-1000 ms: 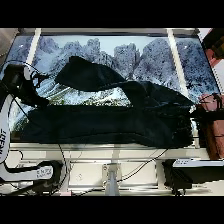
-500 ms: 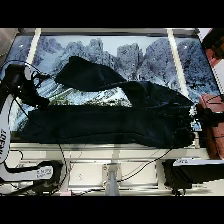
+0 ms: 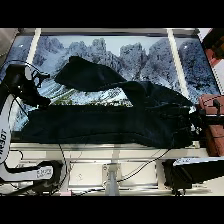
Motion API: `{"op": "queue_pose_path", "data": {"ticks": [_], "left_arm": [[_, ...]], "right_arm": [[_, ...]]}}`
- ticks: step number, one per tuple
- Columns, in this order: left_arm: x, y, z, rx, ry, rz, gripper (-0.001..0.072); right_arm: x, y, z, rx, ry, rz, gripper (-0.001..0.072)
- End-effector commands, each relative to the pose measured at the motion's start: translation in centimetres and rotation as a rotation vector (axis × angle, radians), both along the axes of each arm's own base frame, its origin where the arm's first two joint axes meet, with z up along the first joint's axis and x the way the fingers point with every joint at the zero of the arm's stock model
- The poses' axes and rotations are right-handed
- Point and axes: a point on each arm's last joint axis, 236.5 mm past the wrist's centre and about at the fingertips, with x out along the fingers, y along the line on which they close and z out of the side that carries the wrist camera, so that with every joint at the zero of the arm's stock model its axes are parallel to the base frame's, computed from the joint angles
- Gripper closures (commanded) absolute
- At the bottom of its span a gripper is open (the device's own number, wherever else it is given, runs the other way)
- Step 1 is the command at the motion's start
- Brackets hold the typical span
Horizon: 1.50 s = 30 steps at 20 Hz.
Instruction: Fold the clothes and pants, and hang the long-sleeved shirts on hangers.
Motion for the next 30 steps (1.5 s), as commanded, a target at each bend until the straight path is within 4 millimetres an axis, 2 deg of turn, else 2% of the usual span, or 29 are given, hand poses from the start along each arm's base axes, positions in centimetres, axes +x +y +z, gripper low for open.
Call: {"op": "queue_pose_path", "data": {"ticks": [1, 7, 13, 14, 15, 18, 21, 24, 25, 27, 30], "left_arm": [[0.1, -0.5, 0.0, -0.006, -0.002, -0.011, 0.0237], [0.2, -0.9, 0.0, -0.006, -0.001, -0.023, 0.0237], [0.4, -0.9, 0.0, -0.006, -0.012, -0.025, 0.0237], [0.7, -0.9, -0.1, -0.006, -0.024, -0.028, 0.0237], [1.2, -1.0, -0.1, -0.007, -0.043, -0.031, 0.0237], [4.5, -2.5, -0.6, -0.073, -0.177, -0.040, 0.0236], [10.7, -5.2, -0.7, -0.192, -0.435, 0.043, 0.0236], [17.9, -6.5, 0.3, -0.322, -0.733, 0.287, 0.0222], [19.5, -6.5, 0.2, -0.356, -0.797, 0.374, 0.0200], [21.4, -6.3, -1.2, -0.398, -0.850, 0.508, 0.0184], [21.5, -6.4, -4.8, -0.395, -0.801, 0.535, 0.0154]], "right_arm": [[0.4, 0.5, 0.0, -0.004, -0.042, 0.039, 0.0106], [1.0, 3.3, 0.4, 0.003, -0.092, 0.193, 0.0100], [0.4, 4.2, -0.9, -0.058, -0.055, 0.306, 0.0112], [0.9, 4.5, -1.1, -0.072, -0.061, 0.314, 0.0164], [1.4, 4.9, -1.4, -0.088, -0.067, 0.325, 0.0248], [2.1, 6.0, -1.6, -0.105, -0.073, 0.365, 0.0660], [2.1, 6.4, -1.5, -0.094, -0.069, 0.377, 0.0660], [1.8, 6.7, -1.2, -0.075, -0.064, 0.386, 0.0660], [1.7, 6.7, -1.2, -0.073, -0.063, 0.387, 0.0660], [1.7, 6.7, -1.2, -0.073, -0.064, 0.387, 0.0660], [1.7, 6.7, -1.2, -0.074, -0.064, 0.387, 0.0660]]}}
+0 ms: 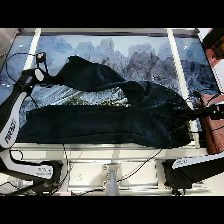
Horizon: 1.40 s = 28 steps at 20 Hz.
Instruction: Fold the clothes and pants, and hang the long-sleeved shirts on hangers.
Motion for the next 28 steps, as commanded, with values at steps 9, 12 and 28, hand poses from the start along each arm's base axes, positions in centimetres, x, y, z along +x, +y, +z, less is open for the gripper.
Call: {"op": "queue_pose_path", "data": {"ticks": [9, 12, 28], "left_arm": [[2.8, 1.2, -3.5, -0.422, -0.030, 0.396, -0.0013], [2.6, 2.2, -3.8, -0.439, -0.023, 0.438, -0.0012], [6.1, 0.5, -4.5, -0.510, -0.165, 0.494, 0.0678]], "right_arm": [[0.1, 0.0, 0.0, -0.002, -0.001, -0.001, 0.0660], [0.1, 0.0, 0.0, -0.002, -0.001, -0.001, 0.0660], [0.1, 0.0, 0.0, 0.001, 0.014, -0.017, 0.0660]]}}
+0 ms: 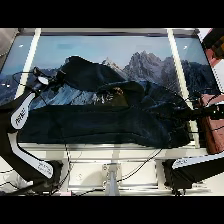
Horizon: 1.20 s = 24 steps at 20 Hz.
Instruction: Fold the clothes and pants, and hang the long-sleeved shirts on hangers.
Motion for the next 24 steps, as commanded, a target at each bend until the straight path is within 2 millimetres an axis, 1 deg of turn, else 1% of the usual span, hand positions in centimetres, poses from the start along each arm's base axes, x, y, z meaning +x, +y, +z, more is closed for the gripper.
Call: {"op": "queue_pose_path", "data": {"ticks": [1, 2, 3, 4, 5, 6, 7, 8, 9, 10, 11, 12, 13, 14, 15, 16, 17, 18, 19, 20, 21, 22, 23, 24], "left_arm": [[1.1, 0.4, 2.6, 0.078, -0.082, -0.038, 0.0678], [1.3, 0.4, 4.4, 0.129, -0.121, -0.082, 0.0679], [1.4, 0.5, 6.9, 0.199, -0.172, -0.136, 0.0679], [1.4, 0.7, 9.7, 0.278, -0.223, -0.188, 0.0679], [1.1, 1.0, 13.0, 0.357, -0.271, -0.234, 0.0679], [0.4, 1.3, 16.2, 0.413, -0.307, -0.264, 0.0680], [-0.6, 1.3, 18.9, 0.464, -0.330, -0.294, 0.0680], [-1.8, 1.4, 21.1, 0.530, -0.338, -0.336, 0.0681], [-3.4, 1.1, 22.9, 0.601, -0.329, -0.389, 0.0682], [-4.9, 0.9, 24.1, 0.649, -0.307, -0.432, 0.0682], [-6.5, 1.2, 25.0, 0.671, -0.273, -0.441, 0.0682], [-7.6, 1.8, 25.6, 0.686, -0.243, -0.426, 0.0683], [-8.3, 2.6, 26.0, 0.707, -0.220, -0.408, 0.0683], [-8.4, 3.0, 26.2, 0.731, -0.216, -0.403, 0.0683], [-8.2, 3.2, 26.0, 0.744, -0.214, -0.403, 0.0683], [-7.8, 3.2, 25.3, 0.735, -0.209, -0.405, 0.0683], [-7.6, 2.7, 24.2, 0.718, -0.187, -0.422, 0.0683], [-7.9, 2.3, 22.9, 0.721, -0.143, -0.454, 0.0683], [-8.7, 2.2, 21.9, 0.747, -0.086, -0.491, 0.0683], [-9.9, 2.7, 21.3, 0.791, -0.019, -0.525, 0.0683], [-11.1, 3.4, 21.2, 0.828, 0.033, -0.540, 0.0683], [-12.3, 4.2, 22.0, 0.856, 0.068, -0.541, 0.0682], [-13.3, 4.8, 23.5, 0.877, 0.079, -0.527, 0.0683], [-14.0, 5.3, 25.6, 0.888, 0.065, -0.502, 0.0683]], "right_arm": [[0.0, 0.0, 0.1, 0.003, 0.015, -0.015, 0.0660], [0.0, 0.1, 0.1, 0.007, 0.032, -0.030, 0.0661], [-0.2, 0.2, 0.2, 0.017, 0.051, -0.040, 0.0661], [-0.4, 0.5, 0.5, 0.031, 0.058, -0.031, 0.0660], [-0.6, 0.6, 0.6, 0.041, 0.063, -0.024, 0.0661], [-0.6, 0.7, 0.7, 0.043, 0.064, -0.022, 0.0661], [-0.6, 0.7, 0.7, 0.044, 0.064, -0.022, 0.0661], [-0.7, 0.7, 0.7, 0.045, 0.065, -0.021, 0.0660], [-0.7, 0.8, 0.7, 0.047, 0.065, -0.021, 0.0661], [-0.7, 0.8, 0.7, 0.047, 0.065, -0.021, 0.0661], [-0.7, 0.8, 0.8, 0.048, 0.066, -0.021, 0.0660], [-0.7, 0.8, 0.8, 0.048, 0.066, -0.021, 0.0660], [-0.7, 0.8, 0.8, 0.048, 0.066, -0.021, 0.0661], [-0.7, 0.8, 0.7, 0.047, 0.066, -0.021, 0.0661], [-0.7, 0.8, 0.8, 0.048, 0.066, -0.021, 0.0661], [-0.7, 0.8, 0.8, 0.048, 0.066, -0.022, 0.0660], [-0.7, 0.8, 0.8, 0.048, 0.066, -0.022, 0.0660], [-0.7, 0.8, 0.8, 0.048, 0.071, -0.026, 0.0661], [-0.7, 0.8, 0.8, 0.049, 0.079, -0.032, 0.0661], [-0.7, 0.8, 0.8, 0.049, 0.079, -0.033, 0.0661], [-0.7, 0.8, 0.8, 0.049, 0.079, -0.033, 0.0660], [-0.7, 0.8, 0.8, 0.049, 0.079, -0.033, 0.0661], [-0.7, 0.8, 0.8, 0.049, 0.079, -0.033, 0.0660], [-0.7, 0.8, 0.8, 0.049, 0.079, -0.033, 0.0660]]}}
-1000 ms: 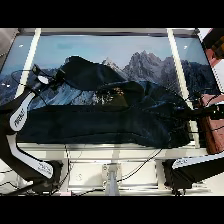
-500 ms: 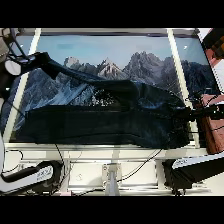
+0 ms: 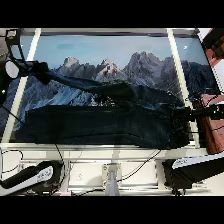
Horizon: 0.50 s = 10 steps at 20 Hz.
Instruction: Fold the clothes and pants, and hang the long-sleeved shirts on hangers.
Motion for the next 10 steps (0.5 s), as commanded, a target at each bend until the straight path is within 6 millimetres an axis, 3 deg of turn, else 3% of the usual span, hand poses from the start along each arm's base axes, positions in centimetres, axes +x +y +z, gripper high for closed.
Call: {"op": "queue_pose_path", "data": {"ticks": [1, 3, 5, 7, 10], "left_arm": [[-3.6, 2.3, 4.4, 0.088, 0.024, 0.053, 0.0683], [-4.3, 2.4, 8.4, 0.086, -0.042, 0.063, 0.0683], [-5.1, 2.2, 9.5, 0.089, -0.024, 0.060, 0.0685], [-5.6, 2.1, 7.7, 0.086, 0.053, 0.058, 0.0687], [-4.2, 2.1, 2.0, 0.082, 0.218, 0.051, 0.0686]], "right_arm": [[0.0, 0.0, 0.0, -0.001, 0.002, -0.002, 0.0660], [0.0, 0.0, 0.0, 0.000, 0.005, -0.004, 0.0660], [0.0, 0.0, 0.0, 0.000, 0.005, -0.004, 0.0661], [0.0, 0.0, 0.0, 0.000, 0.005, -0.004, 0.0661], [0.0, 0.0, 0.0, -0.001, 0.005, -0.005, 0.0660]]}}
